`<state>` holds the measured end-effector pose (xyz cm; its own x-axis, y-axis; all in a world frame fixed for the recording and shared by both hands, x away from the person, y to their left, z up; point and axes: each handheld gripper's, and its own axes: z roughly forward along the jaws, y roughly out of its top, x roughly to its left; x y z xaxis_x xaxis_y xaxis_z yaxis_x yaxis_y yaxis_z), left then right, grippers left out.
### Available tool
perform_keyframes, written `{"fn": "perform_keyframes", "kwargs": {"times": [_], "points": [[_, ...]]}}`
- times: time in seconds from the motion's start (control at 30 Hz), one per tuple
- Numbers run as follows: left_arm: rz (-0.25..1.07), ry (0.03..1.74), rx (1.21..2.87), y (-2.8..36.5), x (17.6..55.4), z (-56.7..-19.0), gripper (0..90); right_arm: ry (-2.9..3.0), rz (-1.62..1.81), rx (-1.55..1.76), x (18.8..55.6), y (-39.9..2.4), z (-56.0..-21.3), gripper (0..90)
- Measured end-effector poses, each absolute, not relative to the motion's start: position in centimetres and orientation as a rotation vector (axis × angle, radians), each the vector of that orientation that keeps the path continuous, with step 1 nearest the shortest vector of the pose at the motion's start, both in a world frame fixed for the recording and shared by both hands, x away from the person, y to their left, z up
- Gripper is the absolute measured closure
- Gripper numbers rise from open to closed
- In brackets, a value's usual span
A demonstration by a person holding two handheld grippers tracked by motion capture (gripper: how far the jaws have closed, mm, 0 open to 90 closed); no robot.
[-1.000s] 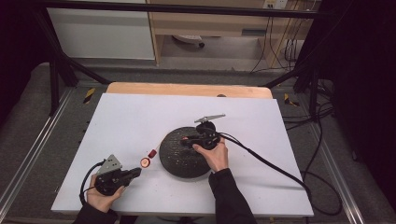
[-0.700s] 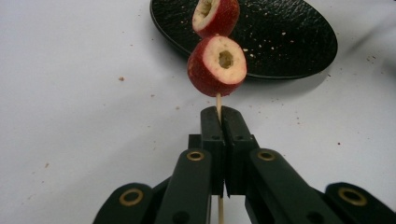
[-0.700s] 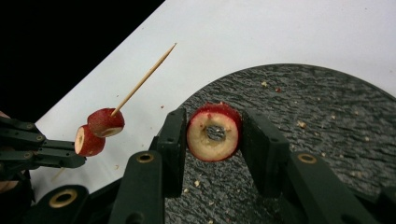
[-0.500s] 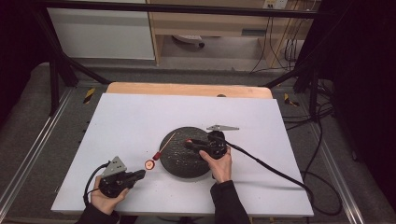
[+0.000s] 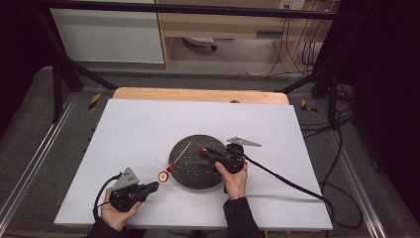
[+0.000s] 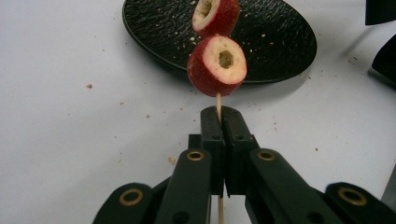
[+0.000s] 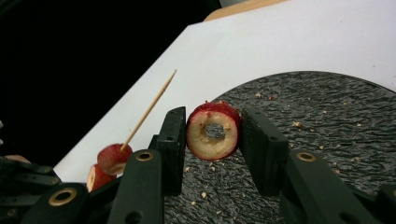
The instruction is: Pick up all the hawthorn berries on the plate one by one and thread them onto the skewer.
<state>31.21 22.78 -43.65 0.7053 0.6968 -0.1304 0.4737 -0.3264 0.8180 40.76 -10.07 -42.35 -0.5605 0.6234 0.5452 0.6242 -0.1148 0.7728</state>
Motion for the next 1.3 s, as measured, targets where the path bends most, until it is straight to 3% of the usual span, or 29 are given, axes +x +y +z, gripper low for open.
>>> {"fn": "perform_keyframes", "kwargs": {"times": [1.3], "points": [[0.308, 0.892, 1.913, 19.9, 30.5, -43.3, 87.9, -1.711, -2.180, -1.563, 40.8, -11.6, -41.1, 62.5]]}}
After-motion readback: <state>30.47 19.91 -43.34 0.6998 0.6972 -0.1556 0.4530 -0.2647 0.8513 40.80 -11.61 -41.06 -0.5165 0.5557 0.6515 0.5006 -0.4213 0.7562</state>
